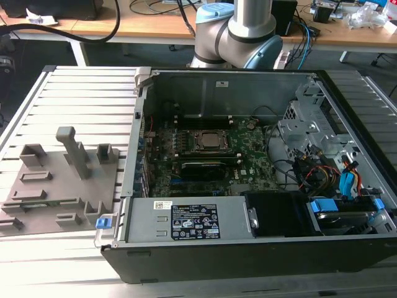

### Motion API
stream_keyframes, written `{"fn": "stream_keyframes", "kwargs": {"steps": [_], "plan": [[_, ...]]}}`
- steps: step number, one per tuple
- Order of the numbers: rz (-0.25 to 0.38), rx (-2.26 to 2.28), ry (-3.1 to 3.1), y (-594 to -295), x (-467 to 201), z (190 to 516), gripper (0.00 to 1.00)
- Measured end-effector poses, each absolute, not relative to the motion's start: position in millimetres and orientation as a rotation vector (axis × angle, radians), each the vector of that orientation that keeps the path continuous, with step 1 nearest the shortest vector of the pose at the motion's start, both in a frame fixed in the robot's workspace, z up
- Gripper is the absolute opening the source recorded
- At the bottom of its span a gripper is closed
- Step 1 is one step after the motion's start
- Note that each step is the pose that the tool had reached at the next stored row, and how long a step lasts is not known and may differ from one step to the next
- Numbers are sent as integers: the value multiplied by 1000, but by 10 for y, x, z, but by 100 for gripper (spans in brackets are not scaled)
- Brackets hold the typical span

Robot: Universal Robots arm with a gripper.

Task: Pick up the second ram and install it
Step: 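Pick up the second ram and move it above second insertion slot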

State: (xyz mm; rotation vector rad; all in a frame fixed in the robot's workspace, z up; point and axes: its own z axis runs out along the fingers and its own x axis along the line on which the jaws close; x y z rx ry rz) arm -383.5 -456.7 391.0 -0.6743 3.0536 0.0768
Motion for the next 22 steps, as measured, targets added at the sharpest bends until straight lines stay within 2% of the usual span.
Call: {"fn": "stream_keyframes", "kwargs": {"steps": [22], "plan": [[79,-1185,2903,-4567,-3835,3910,11]]}}
